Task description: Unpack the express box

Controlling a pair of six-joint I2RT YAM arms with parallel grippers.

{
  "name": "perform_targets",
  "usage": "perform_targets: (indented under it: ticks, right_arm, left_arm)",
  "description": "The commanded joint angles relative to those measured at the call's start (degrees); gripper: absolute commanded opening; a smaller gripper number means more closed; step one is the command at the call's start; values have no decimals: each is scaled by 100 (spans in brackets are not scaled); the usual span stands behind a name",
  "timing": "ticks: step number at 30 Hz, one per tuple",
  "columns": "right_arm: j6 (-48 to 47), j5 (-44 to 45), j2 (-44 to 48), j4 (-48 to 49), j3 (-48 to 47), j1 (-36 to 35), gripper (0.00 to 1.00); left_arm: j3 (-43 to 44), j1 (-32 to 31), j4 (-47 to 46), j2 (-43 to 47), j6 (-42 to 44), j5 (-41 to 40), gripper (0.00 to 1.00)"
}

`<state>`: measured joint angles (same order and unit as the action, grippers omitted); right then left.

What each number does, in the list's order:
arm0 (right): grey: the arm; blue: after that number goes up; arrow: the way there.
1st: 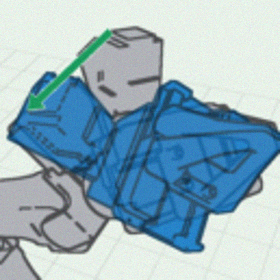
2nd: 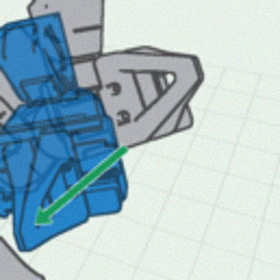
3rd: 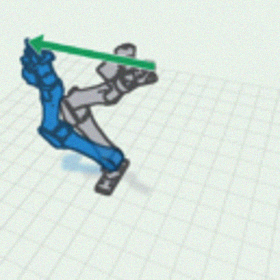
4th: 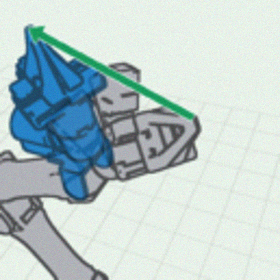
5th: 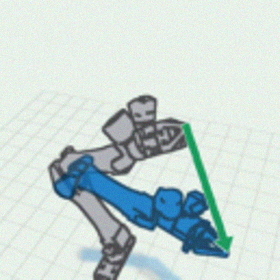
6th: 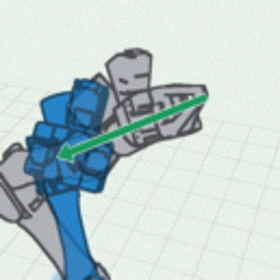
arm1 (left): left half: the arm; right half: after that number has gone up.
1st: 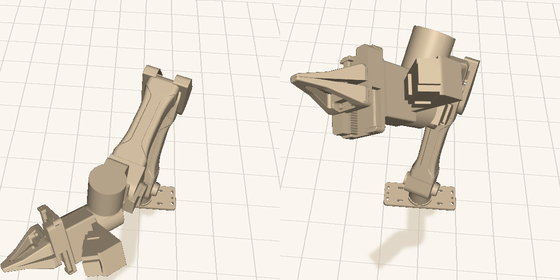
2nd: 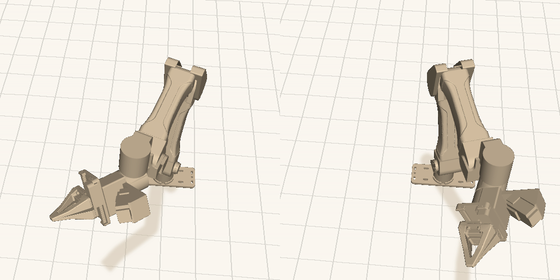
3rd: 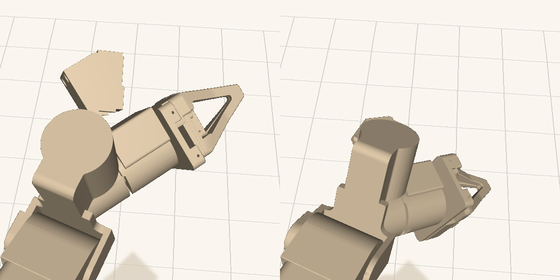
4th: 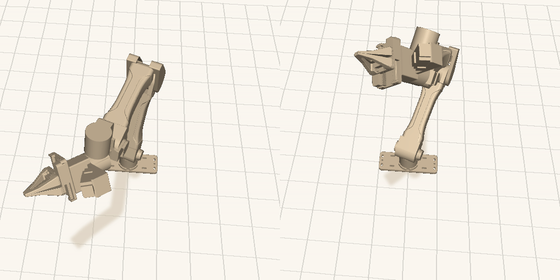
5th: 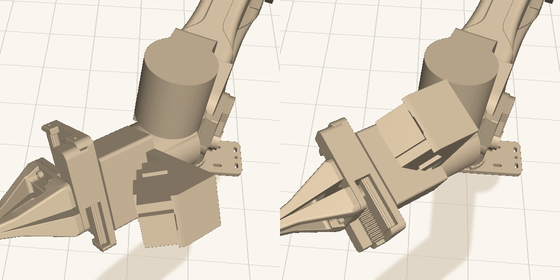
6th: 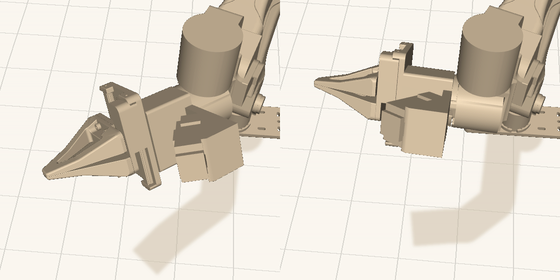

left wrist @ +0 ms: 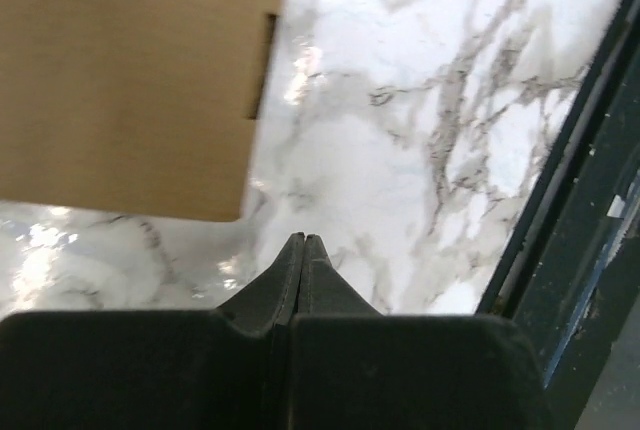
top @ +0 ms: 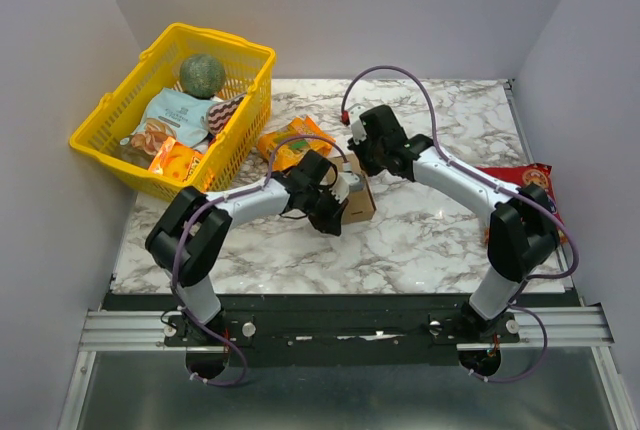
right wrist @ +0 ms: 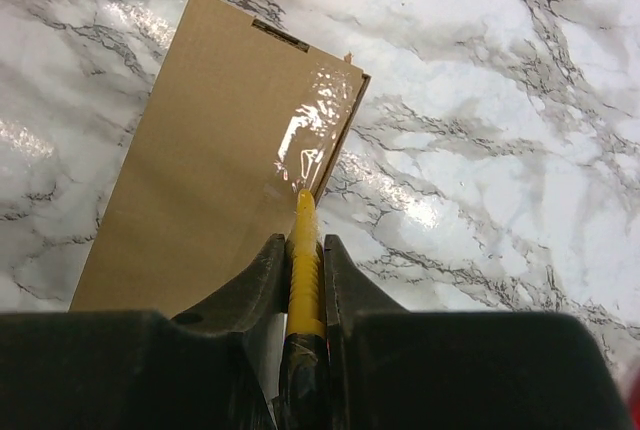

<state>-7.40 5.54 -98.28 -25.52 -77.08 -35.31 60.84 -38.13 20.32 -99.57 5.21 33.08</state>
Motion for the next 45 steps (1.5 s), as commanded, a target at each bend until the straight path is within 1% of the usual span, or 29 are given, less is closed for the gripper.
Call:
perform_targets:
  ticks: [1, 4, 7, 8, 10, 11, 12, 13, 15, 16, 17, 19, 22, 25, 26, 27, 29, 30, 32, 37, 38, 39, 40, 41, 42, 43, 44, 45]
  right_arm:
    - [326, -168, -174, -234, -53, -29, 0]
    - [720, 95, -122, -208, 17, -46, 0]
    - [1187, 490, -60, -173, 26, -29, 0]
    - [1249, 544, -60, -164, 18, -37, 1]
    - [1267, 580, -68, -155, -9, -46, 1]
    - [1259, 597, -51, -164, -9, -37, 0]
    - [1267, 632, -42, -155, -9, -37, 0]
    - [1276, 641, -25, -173, 0, -37, 0]
    - [1285, 615, 10, -226, 17, -37, 1]
    - [1276, 589, 28, -217, 35, -37, 1]
    - [1293, 597, 37, -217, 79, -37, 0]
    - [1293, 597, 46, -199, 123, -37, 0]
    - [1320, 571, 2, -155, 193, -37, 0]
    - [1294, 580, -86, -146, 132, -37, 0]
    - [1267, 588, -112, -138, 106, -37, 0]
    - [1259, 589, -139, -138, 18, -37, 0]
    - [1197, 545, -183, -129, -52, -37, 1]
    - [1188, 553, -200, -120, -79, -37, 1]
    - [1127, 562, -227, -137, -132, -37, 0]
    - [1048, 536, -262, -199, -158, -29, 1]
    - [1039, 501, -271, -208, -132, -29, 1]
    - [995, 466, -279, -208, -132, -29, 1]
    - [873, 422, -279, -225, -132, -29, 0]
    - [802, 404, -271, -243, -132, -20, 0]
    - [801, 421, -245, -243, -115, -11, 0]
    - [601, 430, -209, -234, -106, 15, 0]
    - [582, 474, -183, -234, -97, 33, 0]
    - [590, 483, -157, -234, -79, 50, 0]
  left_arm:
    - [-283, -72, -678, 324, -257, 226, 0]
    - [-283, -72, -862, 298, -441, 172, 0]
    - [-292, -81, -1091, 236, -495, 304, 0]
    - [-274, -81, -1091, 228, -643, 348, 0]
    - [-213, -63, -838, 332, -548, 567, 0]
    - [-239, -37, -723, 437, -243, 698, 0]
    - [-309, 94, -592, 752, -170, 874, 0]
    - [-396, 165, -547, 911, -126, 849, 0]
    - [-686, 297, -468, 1263, -65, 587, 0]
    - [-748, 358, -406, 1299, -3, 168, 0]
    - [-801, 359, -345, 1282, 67, -2, 0]
    - [-810, 359, -396, 1072, 77, -266, 0]
    - [-705, 280, -774, 624, -151, -442, 0]
    - [-363, 139, -933, 141, -161, -513, 0]
    - [-266, 113, -994, 53, -196, -374, 0]
    - [-257, 78, -1290, -70, -274, -259, 0]
    - [-109, -36, -1565, -185, -389, -83, 0]
    - [6, -211, -1583, -334, -407, -48, 0]
    - [260, -352, -1513, -466, -407, 40, 0]
    - [86, -467, -1732, -327, -390, 155, 0]
    - [190, -476, -1654, -326, -329, 155, 0]
    - [313, -459, -1193, -318, -241, 164, 0]
    - [419, -441, -901, -283, 82, 329, 0]
    - [498, -319, -637, -213, 277, 426, 0]
    - [456, -196, -338, 49, 400, 567, 0]
    - [403, -38, -274, 226, 497, 742, 0]
    - [342, 329, -291, 401, 429, 1066, 0]
    - [245, 506, -509, 725, 306, 1130, 0]
